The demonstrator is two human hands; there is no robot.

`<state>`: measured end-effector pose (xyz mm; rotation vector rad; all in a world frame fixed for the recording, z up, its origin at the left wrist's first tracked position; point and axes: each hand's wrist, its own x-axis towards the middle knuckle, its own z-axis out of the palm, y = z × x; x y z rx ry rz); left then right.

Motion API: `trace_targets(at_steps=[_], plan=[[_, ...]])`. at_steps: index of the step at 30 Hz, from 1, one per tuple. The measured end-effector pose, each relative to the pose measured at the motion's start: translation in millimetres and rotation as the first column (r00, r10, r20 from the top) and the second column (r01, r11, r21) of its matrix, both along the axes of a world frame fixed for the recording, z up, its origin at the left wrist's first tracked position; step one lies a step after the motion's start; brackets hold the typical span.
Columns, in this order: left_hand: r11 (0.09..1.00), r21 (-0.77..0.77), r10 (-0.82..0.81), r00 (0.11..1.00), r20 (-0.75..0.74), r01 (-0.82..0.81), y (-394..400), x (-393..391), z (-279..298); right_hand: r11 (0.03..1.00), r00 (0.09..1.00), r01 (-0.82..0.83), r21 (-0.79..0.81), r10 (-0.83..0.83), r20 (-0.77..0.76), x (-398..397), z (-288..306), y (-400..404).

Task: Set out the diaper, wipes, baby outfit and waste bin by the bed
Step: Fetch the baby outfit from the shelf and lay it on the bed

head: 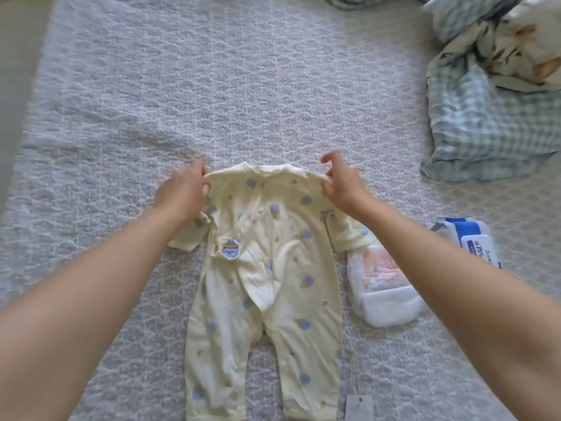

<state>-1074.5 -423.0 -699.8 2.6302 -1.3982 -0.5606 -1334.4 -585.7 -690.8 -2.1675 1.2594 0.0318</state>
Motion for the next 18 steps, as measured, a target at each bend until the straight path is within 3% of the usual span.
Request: trace_targets(at_steps=[5,7,9,11,13,15,18], plan=[[0.954,-0.209,-0.184,0.971,0.154,0.214,-3.2,3.7,3.7,0.998,0.997,-0.032,-0.045,0.035,0.075,10.5,-0.4,-6.4],[0.938,-0.261,-0.185,0.967,0.174,0.227,-6.8,5.7,4.8,0.996,0.990,0.016,-0.086,-0.004,0.141,12.8,-4.3,-10.5],[0.947,-0.265,-0.137,0.974,0.180,0.182,-8.5,5.1,-0.2,0.992,0.994,0.018,-0.123,-0.005,0.105,13.0,-8.9,-10.7],[0.982,-0.138,-0.102,0.974,0.200,0.131,-6.0,4.4,-11.3,0.975,0.979,-0.143,-0.168,0.114,-0.172,10.2,-19.8,-8.0],[0.991,0.087,-0.117,0.976,0.183,0.103,2.1,1.9,-21.9,0.972,0.928,-0.198,-0.125,0.145,-0.344,4.2,-28.4,-1.2],[0.974,0.201,-0.144,0.974,0.177,0.107,12.9,-1.7,-30.5,0.979,0.924,-0.175,-0.107,0.126,-0.362,-2.2,-32.5,4.4],[0.974,0.207,-0.127,0.980,0.154,0.093,28.5,-7.1,-31.1,0.972,0.919,-0.190,-0.138,0.127,-0.374,-10.0,-29.9,10.9]])
